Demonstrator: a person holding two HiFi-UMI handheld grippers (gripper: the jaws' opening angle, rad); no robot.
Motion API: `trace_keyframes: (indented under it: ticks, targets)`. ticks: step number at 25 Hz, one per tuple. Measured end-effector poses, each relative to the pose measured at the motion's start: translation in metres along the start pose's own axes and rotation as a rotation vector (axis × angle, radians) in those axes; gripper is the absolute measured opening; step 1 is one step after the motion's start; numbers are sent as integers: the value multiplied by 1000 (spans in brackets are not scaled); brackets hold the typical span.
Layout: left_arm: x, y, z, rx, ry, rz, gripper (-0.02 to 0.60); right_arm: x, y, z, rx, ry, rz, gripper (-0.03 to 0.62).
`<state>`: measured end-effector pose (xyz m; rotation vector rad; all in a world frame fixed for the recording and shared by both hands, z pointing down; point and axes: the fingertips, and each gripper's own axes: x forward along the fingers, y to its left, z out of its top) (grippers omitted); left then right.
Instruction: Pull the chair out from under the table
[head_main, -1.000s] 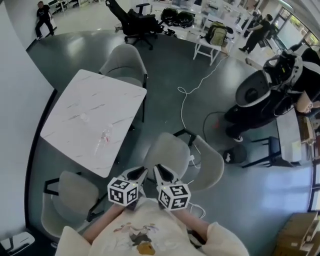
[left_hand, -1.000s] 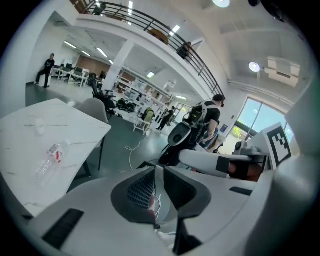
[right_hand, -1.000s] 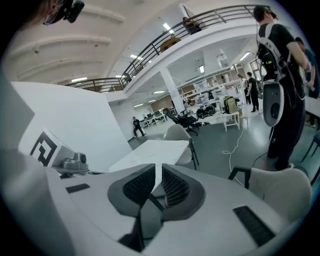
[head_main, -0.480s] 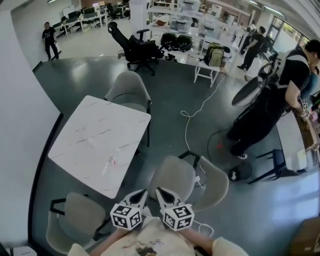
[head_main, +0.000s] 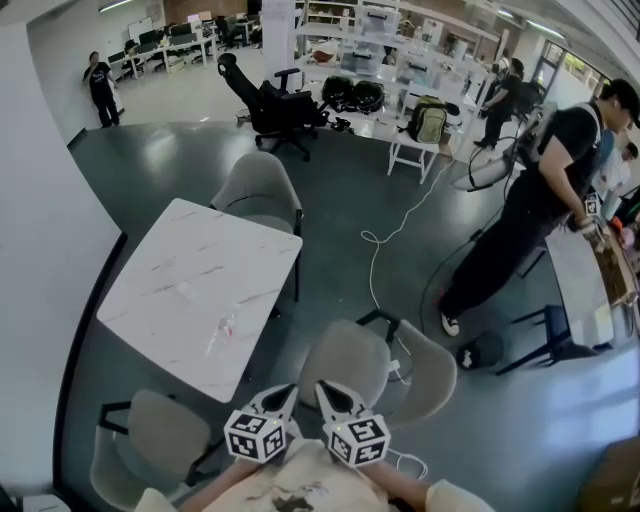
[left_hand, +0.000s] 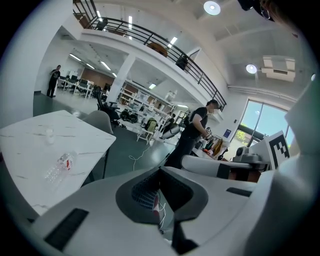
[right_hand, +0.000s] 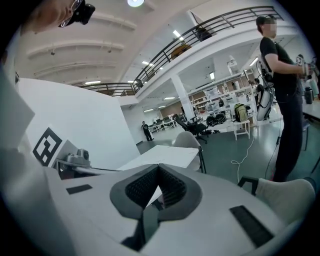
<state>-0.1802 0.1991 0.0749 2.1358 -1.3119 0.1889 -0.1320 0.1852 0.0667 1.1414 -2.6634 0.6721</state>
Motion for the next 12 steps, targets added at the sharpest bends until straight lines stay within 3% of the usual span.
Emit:
trace_keyframes:
  ticks: [12]
  targets:
    - [3,-1,3,30,10,-7,9,1,-1,5,-10,9,-25,9]
